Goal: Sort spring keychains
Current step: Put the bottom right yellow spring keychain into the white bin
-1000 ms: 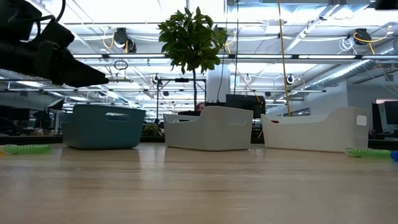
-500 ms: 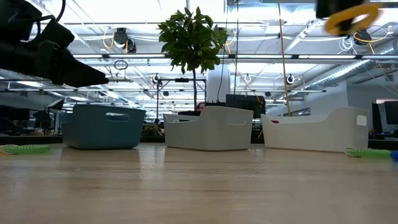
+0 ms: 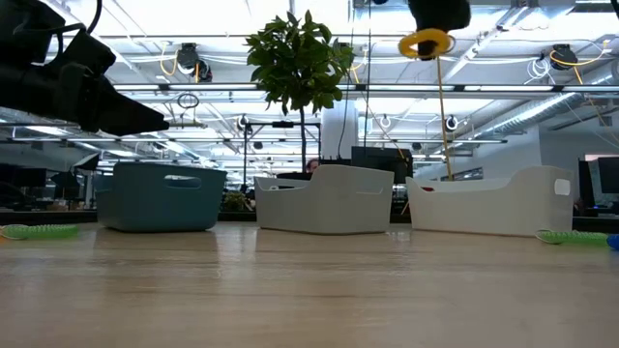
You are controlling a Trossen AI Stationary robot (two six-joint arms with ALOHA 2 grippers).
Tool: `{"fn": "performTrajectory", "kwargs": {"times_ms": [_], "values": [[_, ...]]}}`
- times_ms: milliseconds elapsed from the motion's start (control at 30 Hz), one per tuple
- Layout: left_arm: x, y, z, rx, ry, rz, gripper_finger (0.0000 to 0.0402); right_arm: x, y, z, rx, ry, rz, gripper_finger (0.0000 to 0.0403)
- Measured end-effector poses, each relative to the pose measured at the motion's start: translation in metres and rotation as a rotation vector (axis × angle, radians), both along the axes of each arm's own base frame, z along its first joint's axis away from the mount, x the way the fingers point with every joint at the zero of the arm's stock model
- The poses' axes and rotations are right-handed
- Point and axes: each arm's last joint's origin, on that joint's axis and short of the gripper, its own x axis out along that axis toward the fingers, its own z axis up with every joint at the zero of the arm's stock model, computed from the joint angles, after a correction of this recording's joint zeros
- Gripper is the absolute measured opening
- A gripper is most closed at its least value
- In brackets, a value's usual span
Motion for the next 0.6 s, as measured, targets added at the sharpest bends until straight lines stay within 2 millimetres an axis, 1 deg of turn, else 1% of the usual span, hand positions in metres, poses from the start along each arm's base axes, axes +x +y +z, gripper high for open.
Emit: {"fn": "performTrajectory", "kwargs": {"times_ms": [133,300,467,600], "values": [[0.0,0.0,0.0,0.0,0.0,0.0,0.0335,-0.002,-0.021,-0.001,-0.015,0.054,-0.021,0.0],[0.0,0.0,0.0,0.0,0.0,0.0,0.0335,-0.018,-0.042,0.004,-0.066,0.157,-0.079,0.0],[0.0,0.0,0.0,0.0,0.0,0.0,0.0335,-0.025,-0.055,0.01,-0.065,0.131,-0.122,0.0],[0.0,0.0,0.0,0.0,0.001,0.0,0.0335,-0.035,-0.067,0.011,-0.062,0.135,-0.166,0.0]]}}
